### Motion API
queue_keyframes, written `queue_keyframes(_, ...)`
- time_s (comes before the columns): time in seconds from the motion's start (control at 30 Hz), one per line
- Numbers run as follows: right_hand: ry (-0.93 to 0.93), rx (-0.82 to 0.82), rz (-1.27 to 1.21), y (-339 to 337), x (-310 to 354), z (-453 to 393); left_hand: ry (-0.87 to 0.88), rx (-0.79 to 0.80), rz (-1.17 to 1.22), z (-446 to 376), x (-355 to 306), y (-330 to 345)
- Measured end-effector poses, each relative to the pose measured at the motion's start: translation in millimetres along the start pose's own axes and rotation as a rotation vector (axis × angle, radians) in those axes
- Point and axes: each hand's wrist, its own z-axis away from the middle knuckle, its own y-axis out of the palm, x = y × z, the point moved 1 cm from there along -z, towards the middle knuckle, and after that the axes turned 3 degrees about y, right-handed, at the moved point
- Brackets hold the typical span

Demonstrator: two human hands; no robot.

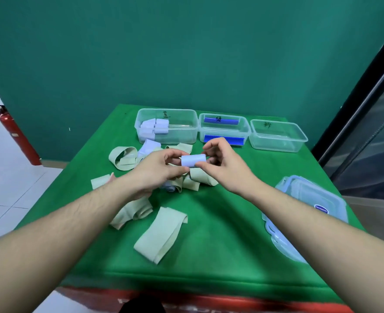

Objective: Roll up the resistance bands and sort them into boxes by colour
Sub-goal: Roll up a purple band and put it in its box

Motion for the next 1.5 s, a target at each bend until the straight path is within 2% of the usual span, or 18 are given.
queue_keyframes(0.2, 0.076, 0.026, -0.087, 16.7, -14.0, -70.4, 0.007, 0.008, -0.296, -59.7, 17.0, -39.9)
queue_keyframes(0.33, 0.078, 0.075, -0.024, 24.6, -17.7, -109.9, 0.028, 0.043, -0.335, -92.6, 26.4, -64.0)
queue_keyframes(0.5, 0.030, 0.153, 0.167, 30.1, -22.0, -158.1, 0.062, -0.014, -0.469, -127.1, 40.4, -90.9)
queue_keyframes(0.7, -0.008, 0.167, 0.156, 38.1, -28.3, -211.4, 0.088, -0.045, -0.475, -166.3, 50.5, -115.1)
queue_keyframes(0.83, 0.068, 0.136, 0.159, 44.9, -37.5, -242.1, 0.089, -0.057, -0.521, -189.9, 53.2, -128.1)
queue_keyframes(1.0, 0.195, 0.162, 0.192, 48.6, -54.6, -277.9, 0.058, -0.055, -0.745, -215.1, 57.7, -137.3)
queue_keyframes(1.33, 0.481, 0.378, 0.298, 78.7, -79.0, -321.5, -0.005, 0.015, -1.090, -247.6, 80.5, -138.8)
queue_keyframes(1.5, 0.572, 0.413, 0.328, 90.5, -85.0, -328.0, -0.003, 0.047, -1.187, -255.8, 91.2, -134.8)
